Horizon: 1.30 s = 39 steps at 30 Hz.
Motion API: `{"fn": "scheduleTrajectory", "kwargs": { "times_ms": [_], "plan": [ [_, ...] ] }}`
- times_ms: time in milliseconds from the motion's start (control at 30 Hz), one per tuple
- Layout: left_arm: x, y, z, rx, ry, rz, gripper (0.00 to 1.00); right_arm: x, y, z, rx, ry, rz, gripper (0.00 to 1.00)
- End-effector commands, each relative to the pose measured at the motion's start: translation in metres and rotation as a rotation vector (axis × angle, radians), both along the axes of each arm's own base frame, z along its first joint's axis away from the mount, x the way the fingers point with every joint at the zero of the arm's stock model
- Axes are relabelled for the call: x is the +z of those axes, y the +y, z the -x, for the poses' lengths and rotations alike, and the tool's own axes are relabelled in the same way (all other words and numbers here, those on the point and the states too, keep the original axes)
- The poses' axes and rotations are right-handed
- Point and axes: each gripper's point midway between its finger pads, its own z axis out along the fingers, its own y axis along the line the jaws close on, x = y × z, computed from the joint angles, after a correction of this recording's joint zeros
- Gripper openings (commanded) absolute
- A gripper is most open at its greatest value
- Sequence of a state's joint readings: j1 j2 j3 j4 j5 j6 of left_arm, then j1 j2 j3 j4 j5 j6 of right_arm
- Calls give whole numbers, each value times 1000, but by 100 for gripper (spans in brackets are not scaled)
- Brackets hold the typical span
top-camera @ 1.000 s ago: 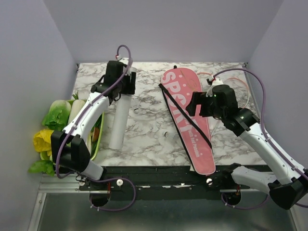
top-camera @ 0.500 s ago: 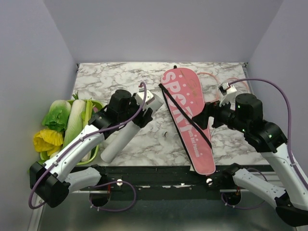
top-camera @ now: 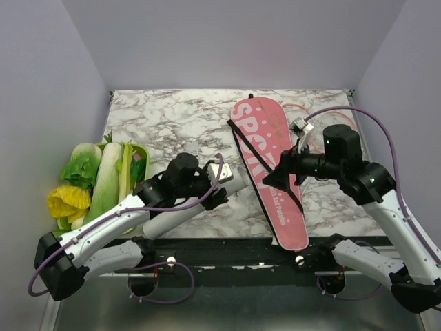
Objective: Pack up the badminton gear
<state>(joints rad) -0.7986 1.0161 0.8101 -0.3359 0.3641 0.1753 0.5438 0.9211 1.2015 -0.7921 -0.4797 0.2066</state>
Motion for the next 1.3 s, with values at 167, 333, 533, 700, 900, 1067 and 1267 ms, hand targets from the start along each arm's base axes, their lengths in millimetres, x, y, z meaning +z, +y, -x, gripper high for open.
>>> {"fn": "scheduleTrajectory", "kwargs": {
  "times_ms": [167, 333, 533, 700, 900, 1067, 1267],
  "plan": [
    [26, -21, 36, -166, -129, 174, 0, 15, 34, 11, 226, 31, -109, 66],
    [19, -21, 37, -163, -124, 161, 0, 14, 41, 15, 271, 58, -146, 52],
    [19, -22, 34, -145, -135, 159, 0, 5, 47, 22, 308, 115, -178, 47],
    [24, -20, 32, -132, -158, 172, 0, -7, 51, 23, 316, 156, -175, 47],
    [26, -18, 30, -116, -168, 174, 0, -15, 58, 26, 331, 186, -170, 47],
    [26, -17, 28, -108, -174, 172, 0, -18, 62, 29, 339, 200, -164, 46],
    [26, -18, 29, -108, -169, 171, 0, -17, 68, 30, 347, 201, -163, 44]
  ]
}}
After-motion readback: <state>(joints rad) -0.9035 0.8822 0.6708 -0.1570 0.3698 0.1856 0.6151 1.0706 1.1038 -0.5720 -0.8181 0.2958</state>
